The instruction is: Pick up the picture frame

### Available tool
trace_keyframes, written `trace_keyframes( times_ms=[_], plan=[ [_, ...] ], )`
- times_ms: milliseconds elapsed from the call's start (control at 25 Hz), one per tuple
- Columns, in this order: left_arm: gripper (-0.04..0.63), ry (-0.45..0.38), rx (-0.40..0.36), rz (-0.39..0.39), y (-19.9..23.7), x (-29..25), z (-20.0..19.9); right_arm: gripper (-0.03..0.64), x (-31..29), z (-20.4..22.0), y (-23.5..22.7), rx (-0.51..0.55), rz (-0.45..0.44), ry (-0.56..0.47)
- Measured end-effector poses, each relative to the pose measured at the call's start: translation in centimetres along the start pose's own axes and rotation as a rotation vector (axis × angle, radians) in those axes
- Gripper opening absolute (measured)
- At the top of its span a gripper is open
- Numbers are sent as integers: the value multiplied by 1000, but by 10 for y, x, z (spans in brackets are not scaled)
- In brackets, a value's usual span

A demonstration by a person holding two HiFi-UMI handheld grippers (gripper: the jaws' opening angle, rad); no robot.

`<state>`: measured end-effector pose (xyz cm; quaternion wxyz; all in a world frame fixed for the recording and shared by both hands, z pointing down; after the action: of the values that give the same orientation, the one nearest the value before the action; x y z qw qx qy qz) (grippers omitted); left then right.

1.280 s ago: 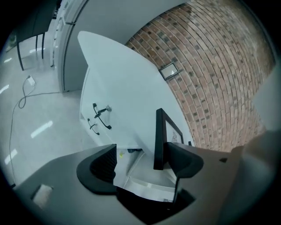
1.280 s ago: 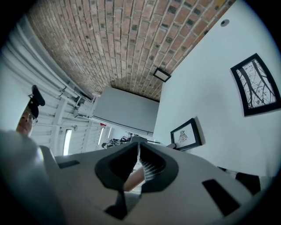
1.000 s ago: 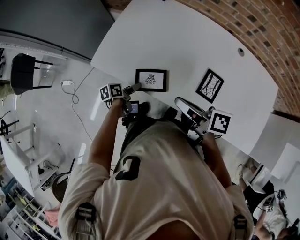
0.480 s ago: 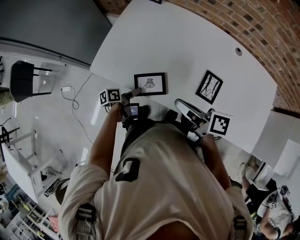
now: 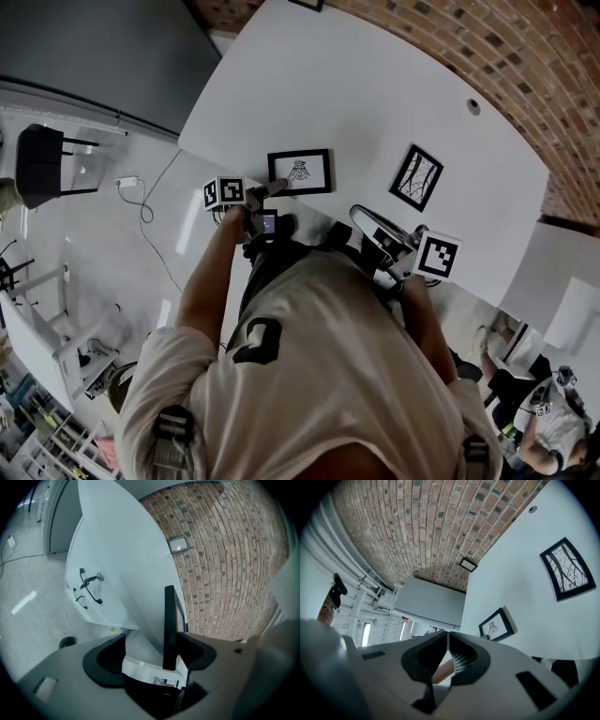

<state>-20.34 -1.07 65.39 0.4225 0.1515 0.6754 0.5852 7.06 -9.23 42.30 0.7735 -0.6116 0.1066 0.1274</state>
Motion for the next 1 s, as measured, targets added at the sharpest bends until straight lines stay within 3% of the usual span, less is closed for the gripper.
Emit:
trace_keyframes(
  times_ms=[440,1000],
  plan=[
    [317,1,43,33,3,7,7,6,2,1,-1,-10,6,-27],
    [262,15,44,65,4,14,9,6,-5,-2,0,-2,12,-7]
  ],
)
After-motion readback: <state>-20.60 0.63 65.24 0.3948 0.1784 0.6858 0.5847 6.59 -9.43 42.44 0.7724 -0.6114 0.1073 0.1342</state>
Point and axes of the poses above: the fingertips, and each gripper's own axes: x backward along the fingers, y to its left, z out of its underside, the point moved 8 cm from there along x, backward along the fingers, and after that the axes turned 7 degrees about z, right-handed, at the moved point
